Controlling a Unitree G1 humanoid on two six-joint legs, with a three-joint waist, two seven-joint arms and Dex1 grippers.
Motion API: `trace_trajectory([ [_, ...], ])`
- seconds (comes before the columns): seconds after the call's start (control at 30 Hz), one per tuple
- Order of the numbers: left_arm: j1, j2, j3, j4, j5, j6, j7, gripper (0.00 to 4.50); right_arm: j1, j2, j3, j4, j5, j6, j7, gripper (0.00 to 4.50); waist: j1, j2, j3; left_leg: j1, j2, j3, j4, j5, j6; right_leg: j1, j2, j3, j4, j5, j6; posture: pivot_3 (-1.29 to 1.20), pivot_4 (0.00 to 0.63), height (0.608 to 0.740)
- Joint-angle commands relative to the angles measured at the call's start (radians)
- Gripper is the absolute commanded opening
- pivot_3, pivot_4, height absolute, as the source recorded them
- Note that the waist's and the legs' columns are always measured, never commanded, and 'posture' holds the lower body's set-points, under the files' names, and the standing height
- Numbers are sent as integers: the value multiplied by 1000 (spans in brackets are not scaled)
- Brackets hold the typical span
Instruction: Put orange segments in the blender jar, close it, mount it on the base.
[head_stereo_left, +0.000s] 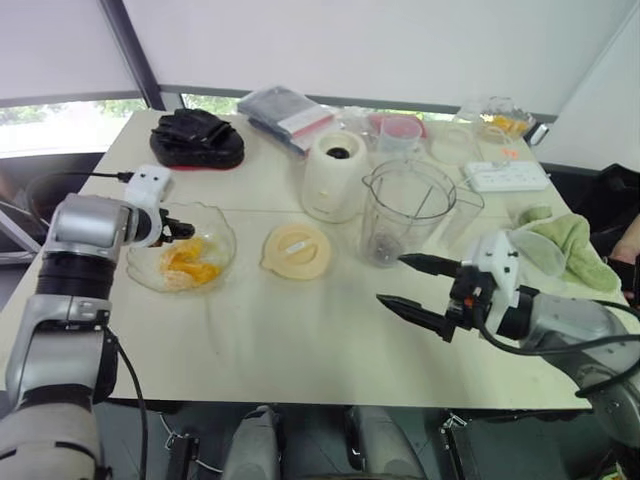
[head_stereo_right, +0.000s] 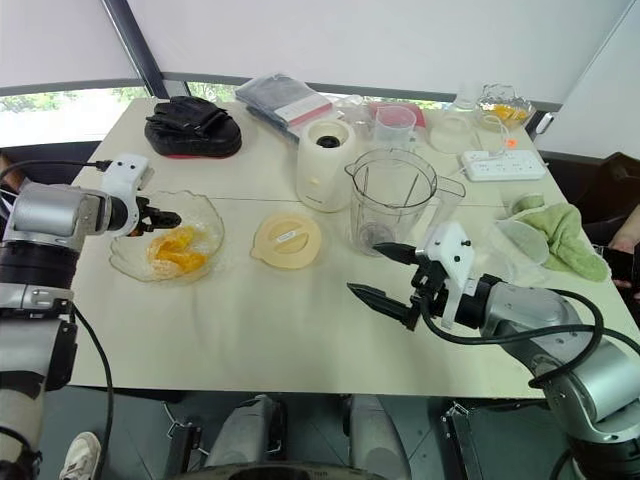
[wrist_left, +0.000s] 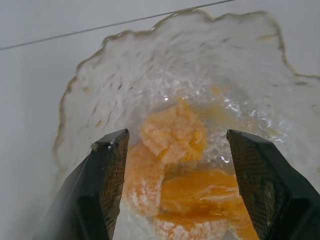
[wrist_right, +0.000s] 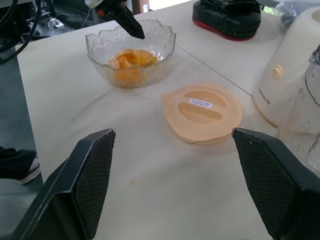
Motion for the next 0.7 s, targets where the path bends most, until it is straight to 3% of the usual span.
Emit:
trace_trajectory([
  [0.03, -19, -28, 27, 52, 19, 11, 59, 3240, -16, 2, 1, -12, 2, -13, 9, 3926, 1, 0, 0, 0, 0, 0, 0, 0, 0, 0, 0, 0, 0, 0, 0, 0, 150, 740],
  [0.7, -151, -146, 16, 494, 94, -317, 158, 3240, 6, 16, -9, -39, 9, -1, -22, 3926, 2, -1, 0, -1, 0, 0, 1, 0, 0, 0, 0, 0, 0, 0, 0, 0, 150, 740],
])
